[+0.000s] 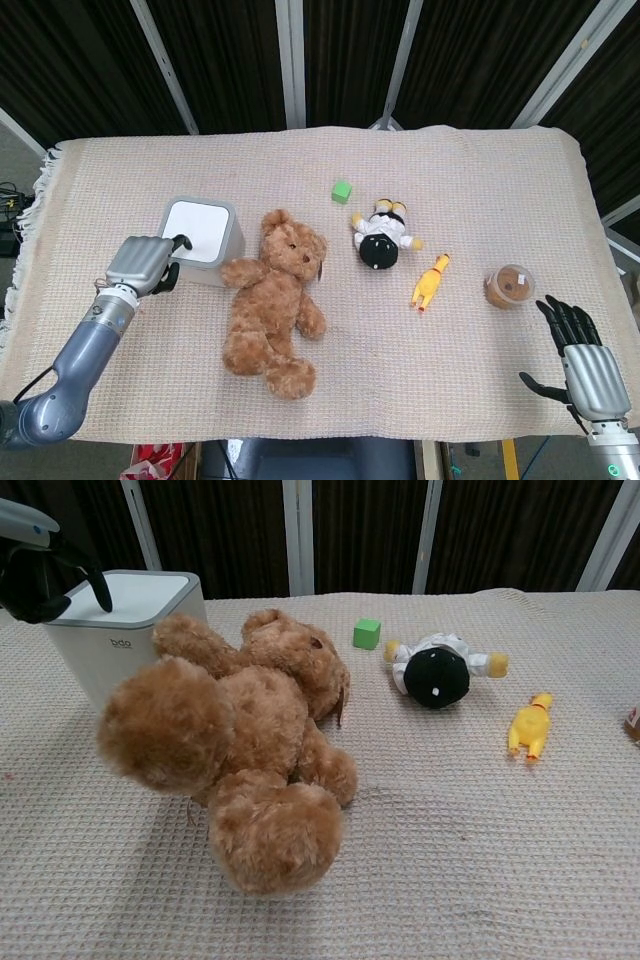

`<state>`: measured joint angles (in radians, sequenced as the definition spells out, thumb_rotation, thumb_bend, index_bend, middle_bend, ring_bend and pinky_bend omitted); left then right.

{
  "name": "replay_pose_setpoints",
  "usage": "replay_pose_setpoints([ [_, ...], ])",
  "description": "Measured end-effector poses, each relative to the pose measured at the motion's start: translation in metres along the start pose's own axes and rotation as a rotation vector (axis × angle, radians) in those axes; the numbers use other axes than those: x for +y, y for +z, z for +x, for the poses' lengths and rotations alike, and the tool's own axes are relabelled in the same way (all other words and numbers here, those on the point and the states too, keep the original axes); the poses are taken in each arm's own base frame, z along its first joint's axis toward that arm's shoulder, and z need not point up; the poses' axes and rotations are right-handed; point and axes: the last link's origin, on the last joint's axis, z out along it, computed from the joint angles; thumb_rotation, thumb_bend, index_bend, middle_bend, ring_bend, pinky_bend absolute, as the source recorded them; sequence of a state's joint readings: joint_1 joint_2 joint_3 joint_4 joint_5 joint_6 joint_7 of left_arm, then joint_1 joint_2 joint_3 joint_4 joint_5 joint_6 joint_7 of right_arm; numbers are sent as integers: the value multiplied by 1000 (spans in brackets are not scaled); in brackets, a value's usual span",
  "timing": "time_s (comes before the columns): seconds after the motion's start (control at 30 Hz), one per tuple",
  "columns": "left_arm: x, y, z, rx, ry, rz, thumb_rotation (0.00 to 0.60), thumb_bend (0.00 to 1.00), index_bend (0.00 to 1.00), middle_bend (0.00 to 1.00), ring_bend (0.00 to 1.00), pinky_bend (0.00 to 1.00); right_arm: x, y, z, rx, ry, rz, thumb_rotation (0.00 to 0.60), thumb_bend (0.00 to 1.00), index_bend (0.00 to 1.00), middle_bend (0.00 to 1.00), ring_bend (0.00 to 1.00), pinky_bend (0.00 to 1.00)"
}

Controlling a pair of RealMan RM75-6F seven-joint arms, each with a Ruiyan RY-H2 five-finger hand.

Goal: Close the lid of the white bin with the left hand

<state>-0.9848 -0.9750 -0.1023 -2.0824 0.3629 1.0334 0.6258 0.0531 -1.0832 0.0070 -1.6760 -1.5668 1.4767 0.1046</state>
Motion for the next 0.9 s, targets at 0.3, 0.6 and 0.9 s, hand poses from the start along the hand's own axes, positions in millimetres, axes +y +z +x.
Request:
replay_pose_setpoints([
  [0.3,-3,1,-8,-20,11,11,600,652,288,1000,948,989,-1,0,0,1,8,7,600,193,0,0,0,0],
  [0.6,2,-4,7,39,-25,-12,600,650,268,1000,948,989,-2,-1,0,8,4,16,600,192,0,0,0,0],
  [0.9,-2,-37,35,189,-92,-78,600,411,16,535,523,724,-1,-1,0,8,-4,25,600,191,0,0,0,0],
])
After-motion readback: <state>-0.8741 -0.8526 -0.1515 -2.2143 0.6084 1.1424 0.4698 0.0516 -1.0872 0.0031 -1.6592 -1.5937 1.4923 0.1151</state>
